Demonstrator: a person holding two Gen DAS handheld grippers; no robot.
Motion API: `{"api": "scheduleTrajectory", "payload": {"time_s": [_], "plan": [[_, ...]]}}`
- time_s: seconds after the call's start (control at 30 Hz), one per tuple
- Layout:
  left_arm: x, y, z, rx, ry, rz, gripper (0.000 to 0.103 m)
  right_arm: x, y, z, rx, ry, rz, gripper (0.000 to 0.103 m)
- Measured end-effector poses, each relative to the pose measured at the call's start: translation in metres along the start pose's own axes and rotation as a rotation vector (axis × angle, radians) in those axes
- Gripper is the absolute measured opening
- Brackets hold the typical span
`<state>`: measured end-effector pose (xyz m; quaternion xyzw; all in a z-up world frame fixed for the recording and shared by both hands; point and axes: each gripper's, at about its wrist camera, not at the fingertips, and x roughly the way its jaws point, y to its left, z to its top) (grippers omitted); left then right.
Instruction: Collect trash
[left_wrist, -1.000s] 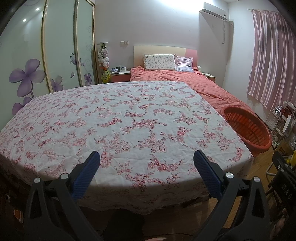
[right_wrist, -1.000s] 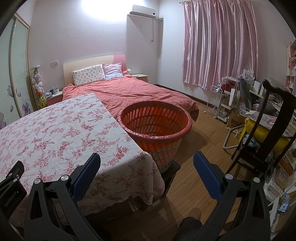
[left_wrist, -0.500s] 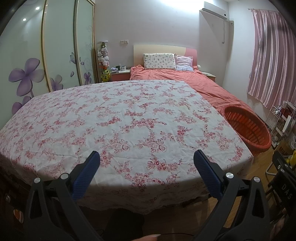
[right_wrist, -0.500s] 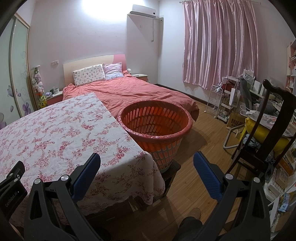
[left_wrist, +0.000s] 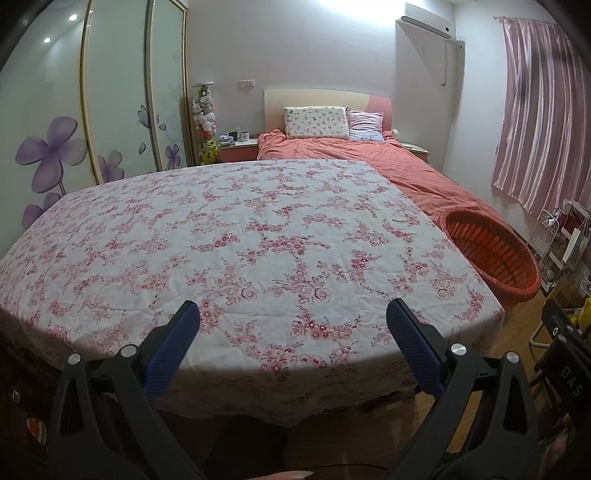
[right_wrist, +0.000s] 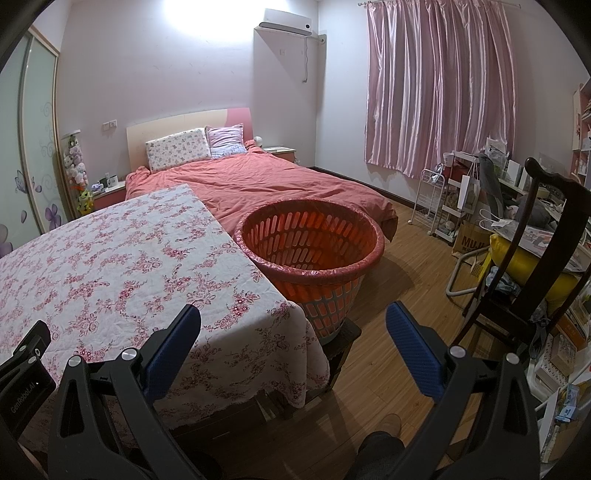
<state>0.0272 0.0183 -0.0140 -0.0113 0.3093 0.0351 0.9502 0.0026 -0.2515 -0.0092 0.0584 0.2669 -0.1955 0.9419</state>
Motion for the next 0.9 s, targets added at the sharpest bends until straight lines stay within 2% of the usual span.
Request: {"api": "scheduleTrajectory", "payload": {"time_s": [0.9], "plan": [[-0.0011,-0.0038,0.0010,0.002,-0.003,-0.008,0.099,0.0001,-0.0011,0.0003,0.000,0.001,0.001,0.099]]}}
